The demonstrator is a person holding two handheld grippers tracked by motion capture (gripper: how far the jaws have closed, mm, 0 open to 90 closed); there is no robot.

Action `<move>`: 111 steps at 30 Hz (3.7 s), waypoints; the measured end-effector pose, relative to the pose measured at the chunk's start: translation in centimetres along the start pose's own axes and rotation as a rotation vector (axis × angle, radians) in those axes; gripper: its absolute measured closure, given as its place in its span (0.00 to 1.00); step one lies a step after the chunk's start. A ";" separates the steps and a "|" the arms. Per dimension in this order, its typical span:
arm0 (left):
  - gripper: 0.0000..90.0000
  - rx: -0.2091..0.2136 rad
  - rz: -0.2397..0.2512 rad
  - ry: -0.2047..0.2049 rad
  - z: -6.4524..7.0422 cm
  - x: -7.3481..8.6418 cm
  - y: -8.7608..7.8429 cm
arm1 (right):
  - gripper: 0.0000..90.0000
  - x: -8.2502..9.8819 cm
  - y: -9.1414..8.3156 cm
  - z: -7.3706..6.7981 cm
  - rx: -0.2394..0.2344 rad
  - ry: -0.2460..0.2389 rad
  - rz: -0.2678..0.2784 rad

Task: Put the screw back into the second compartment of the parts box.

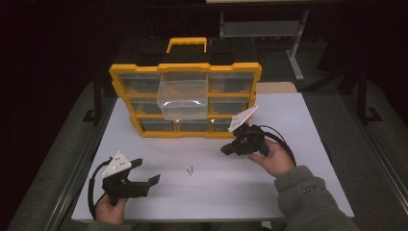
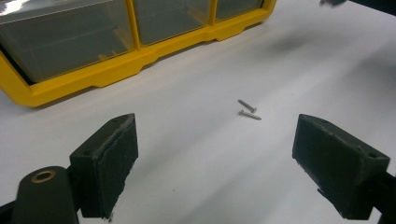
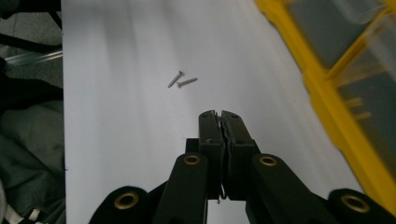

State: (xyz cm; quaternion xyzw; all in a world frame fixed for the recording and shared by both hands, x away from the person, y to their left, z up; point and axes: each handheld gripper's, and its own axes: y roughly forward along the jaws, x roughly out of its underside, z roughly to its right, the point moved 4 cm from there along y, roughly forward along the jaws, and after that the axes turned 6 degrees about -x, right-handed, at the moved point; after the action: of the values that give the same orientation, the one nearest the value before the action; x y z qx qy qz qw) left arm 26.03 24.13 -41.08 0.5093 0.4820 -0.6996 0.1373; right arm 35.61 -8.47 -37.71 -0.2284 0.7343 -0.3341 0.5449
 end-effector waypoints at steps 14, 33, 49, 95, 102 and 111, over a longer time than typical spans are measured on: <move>0.16 -0.005 -0.002 0.000 -0.1 0.0 -0.2 | 0.97 -1.7 -5.9 1.2 0.019 0.023 0.025; 0.16 -0.005 0.001 0.002 0.0 0.0 -0.1 | 0.96 -7.1 -12.8 1.2 0.048 -0.031 0.033; 0.16 -0.001 -0.012 0.001 -0.1 0.0 -0.2 | 0.96 -12.4 -15.5 0.3 0.048 -0.079 0.023; 0.16 0.001 0.007 -0.007 -0.2 -0.1 -0.4 | 0.88 -20.3 -6.9 0.1 -0.002 -0.132 -0.070; 0.16 0.000 0.001 -0.003 -0.2 -0.1 -0.5 | 0.85 -19.6 -9.3 -0.1 0.025 -0.130 -0.020; 0.16 -0.001 0.004 0.006 -0.2 -0.1 -0.3 | 0.77 -16.3 -14.4 -0.4 0.078 -0.073 0.059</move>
State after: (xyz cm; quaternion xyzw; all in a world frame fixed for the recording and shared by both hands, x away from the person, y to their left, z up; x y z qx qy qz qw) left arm 25.96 24.39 -40.87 0.5121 0.4818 -0.6976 0.1376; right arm 39.70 -6.68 -16.46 -0.1972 0.7069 -0.3378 0.5894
